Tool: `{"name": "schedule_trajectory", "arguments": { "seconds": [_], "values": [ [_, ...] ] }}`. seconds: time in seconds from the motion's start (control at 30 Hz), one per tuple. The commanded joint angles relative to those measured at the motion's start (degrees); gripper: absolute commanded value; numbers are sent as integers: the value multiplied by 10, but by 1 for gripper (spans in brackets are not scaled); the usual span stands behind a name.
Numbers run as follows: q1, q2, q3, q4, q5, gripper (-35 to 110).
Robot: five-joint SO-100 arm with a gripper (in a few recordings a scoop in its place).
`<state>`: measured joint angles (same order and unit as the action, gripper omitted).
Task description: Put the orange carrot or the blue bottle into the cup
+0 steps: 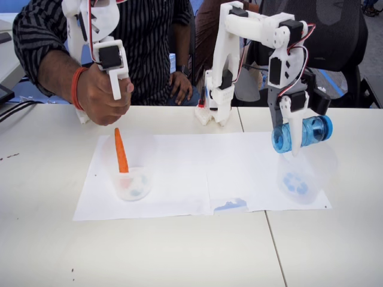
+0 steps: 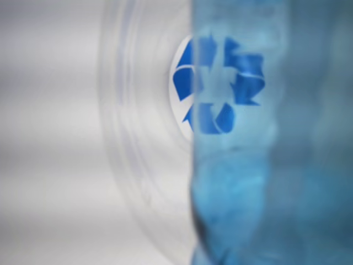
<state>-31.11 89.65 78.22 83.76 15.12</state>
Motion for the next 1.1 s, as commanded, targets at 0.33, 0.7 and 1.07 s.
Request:
{"name": "schedule_trajectory", "arguments": {
  "seconds": [0.33, 0.7, 1.07],
  "values": [
    [-14, 40, -27, 3, 6, 21],
    [-14, 40, -27, 3, 5, 34],
    [-14, 40, -27, 3, 5, 33]
  ]
}}
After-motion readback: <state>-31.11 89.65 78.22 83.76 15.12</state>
